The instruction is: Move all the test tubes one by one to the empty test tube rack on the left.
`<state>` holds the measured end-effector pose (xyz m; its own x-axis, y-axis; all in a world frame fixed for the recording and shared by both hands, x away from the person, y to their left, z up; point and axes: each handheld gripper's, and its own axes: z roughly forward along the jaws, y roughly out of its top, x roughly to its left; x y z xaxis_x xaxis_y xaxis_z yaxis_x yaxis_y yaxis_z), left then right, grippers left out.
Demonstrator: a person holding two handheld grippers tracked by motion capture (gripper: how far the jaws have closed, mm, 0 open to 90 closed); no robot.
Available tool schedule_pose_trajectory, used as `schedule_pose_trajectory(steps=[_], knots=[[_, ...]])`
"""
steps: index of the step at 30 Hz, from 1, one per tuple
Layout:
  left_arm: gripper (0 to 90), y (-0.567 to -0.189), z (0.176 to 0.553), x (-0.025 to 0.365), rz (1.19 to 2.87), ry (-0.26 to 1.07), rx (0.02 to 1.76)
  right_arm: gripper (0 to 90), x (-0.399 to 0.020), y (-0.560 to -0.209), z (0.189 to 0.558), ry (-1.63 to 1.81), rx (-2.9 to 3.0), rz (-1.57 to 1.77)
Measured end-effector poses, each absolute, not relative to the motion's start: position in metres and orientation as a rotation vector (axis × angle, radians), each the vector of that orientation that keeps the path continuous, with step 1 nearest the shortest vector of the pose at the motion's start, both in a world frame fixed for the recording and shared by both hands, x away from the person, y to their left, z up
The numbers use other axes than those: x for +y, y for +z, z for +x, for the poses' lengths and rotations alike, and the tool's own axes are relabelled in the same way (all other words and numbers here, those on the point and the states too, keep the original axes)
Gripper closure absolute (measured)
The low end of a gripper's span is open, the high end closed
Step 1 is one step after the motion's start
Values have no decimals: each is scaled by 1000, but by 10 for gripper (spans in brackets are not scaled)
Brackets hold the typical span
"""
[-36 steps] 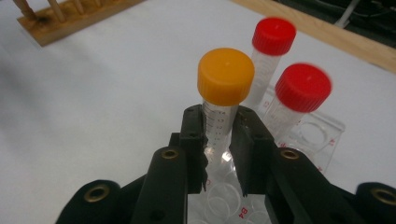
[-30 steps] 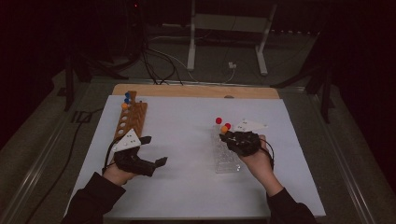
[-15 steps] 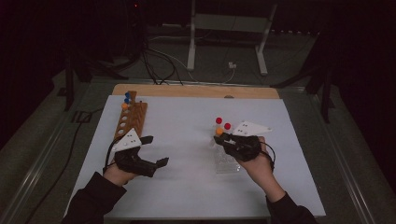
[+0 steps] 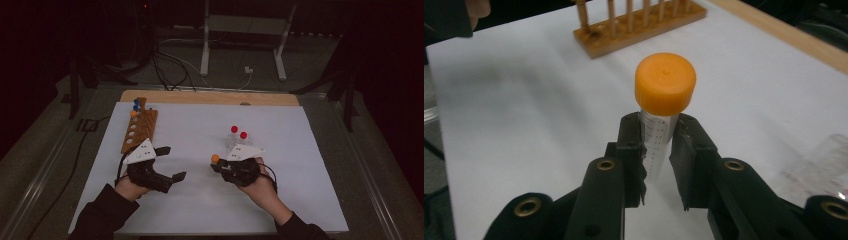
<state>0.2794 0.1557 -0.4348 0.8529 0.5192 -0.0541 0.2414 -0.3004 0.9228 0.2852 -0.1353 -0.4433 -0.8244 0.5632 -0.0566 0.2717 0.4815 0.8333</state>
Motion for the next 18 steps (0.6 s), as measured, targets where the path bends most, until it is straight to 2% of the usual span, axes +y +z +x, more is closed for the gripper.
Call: schedule_pose_trajectory(steps=[11, 18], knots=[[86, -432, 271, 131, 1898, 281, 481, 752, -119, -455, 278, 1251, 2483, 667], [252, -435, 271, 118, 1917, 273, 446, 752, -114, -458, 275, 1250, 2499, 649]])
